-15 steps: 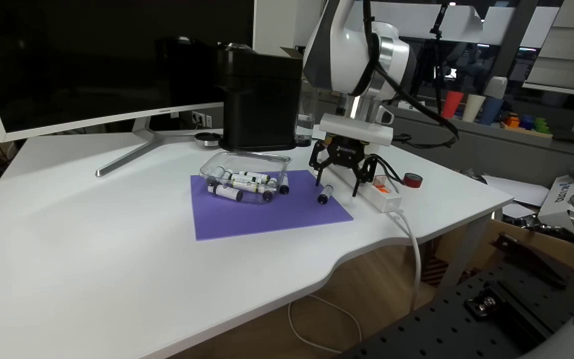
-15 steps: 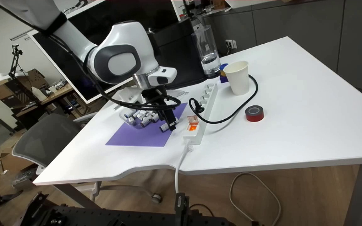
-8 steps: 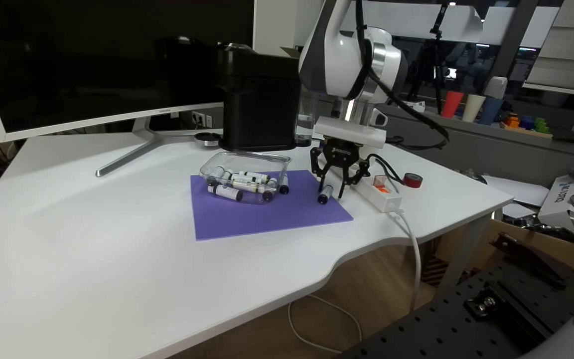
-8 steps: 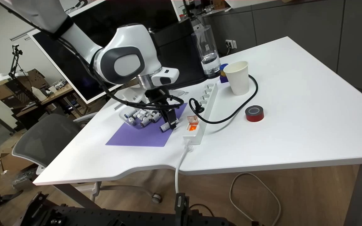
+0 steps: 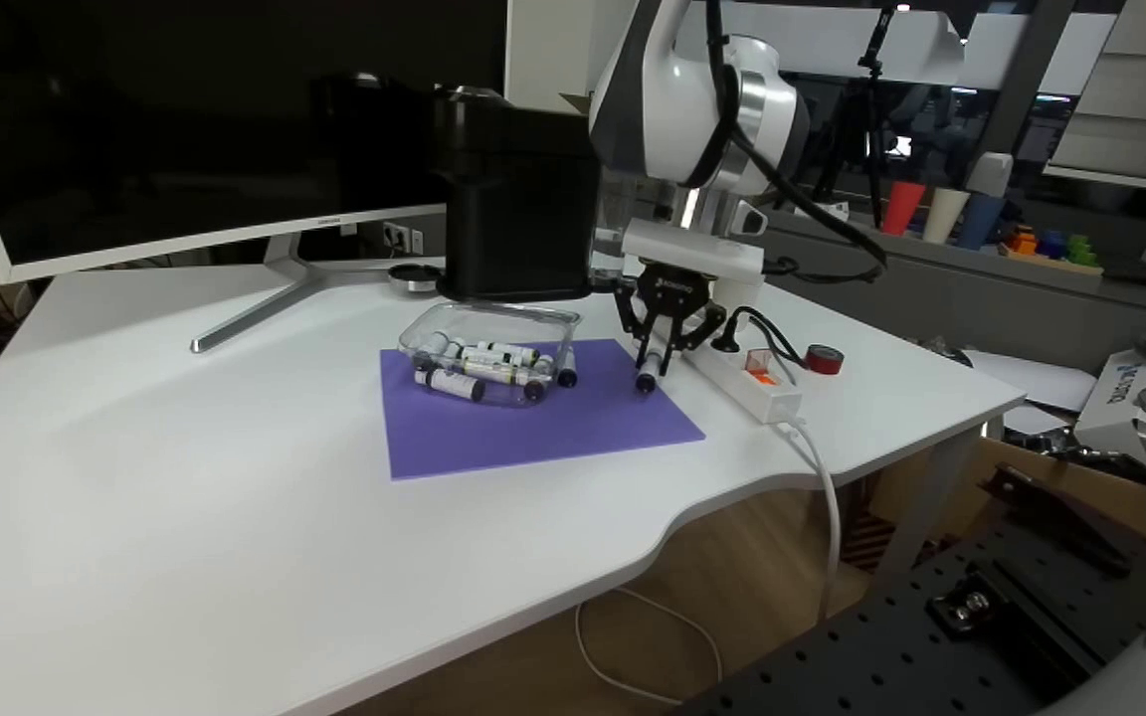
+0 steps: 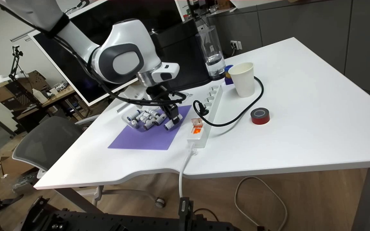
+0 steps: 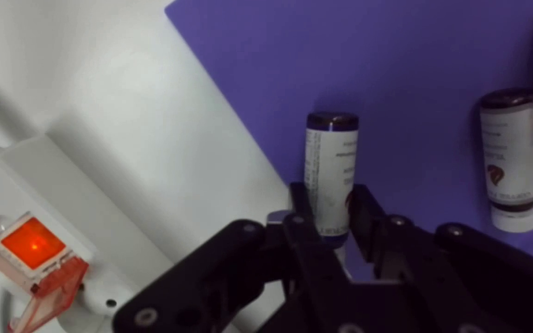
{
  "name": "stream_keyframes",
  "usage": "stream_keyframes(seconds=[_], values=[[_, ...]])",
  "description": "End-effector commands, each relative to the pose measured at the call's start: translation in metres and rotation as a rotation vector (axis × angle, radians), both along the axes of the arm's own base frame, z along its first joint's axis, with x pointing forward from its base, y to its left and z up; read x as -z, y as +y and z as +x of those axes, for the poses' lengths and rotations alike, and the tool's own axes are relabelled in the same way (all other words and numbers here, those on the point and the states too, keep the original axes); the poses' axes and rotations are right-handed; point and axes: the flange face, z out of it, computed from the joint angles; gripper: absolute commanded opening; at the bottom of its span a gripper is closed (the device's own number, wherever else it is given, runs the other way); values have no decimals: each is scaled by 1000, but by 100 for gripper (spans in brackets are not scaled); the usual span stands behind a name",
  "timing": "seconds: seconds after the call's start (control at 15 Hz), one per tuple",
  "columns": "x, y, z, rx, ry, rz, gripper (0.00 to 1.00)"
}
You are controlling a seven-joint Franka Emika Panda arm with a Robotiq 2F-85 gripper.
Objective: Put the bottle on the right inside the clear container
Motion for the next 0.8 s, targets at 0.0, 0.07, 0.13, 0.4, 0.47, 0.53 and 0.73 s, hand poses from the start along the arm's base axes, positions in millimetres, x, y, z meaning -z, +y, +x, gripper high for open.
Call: stream_keyframes(seconds=[0.0, 0.07, 0.13, 0.4, 0.47, 0.53, 0.73], values=[[-47, 20, -4, -72, -78, -47, 7], [-59, 28, -2, -105, -99, -62, 7], [-69, 37, 0, -140, -117, -75, 7], [-104, 73, 17, -303, -175, -102, 7], [-110, 81, 22, -340, -186, -104, 7], [-114, 89, 28, -374, -195, -107, 7], [-119, 106, 42, -445, -195, -100, 7]])
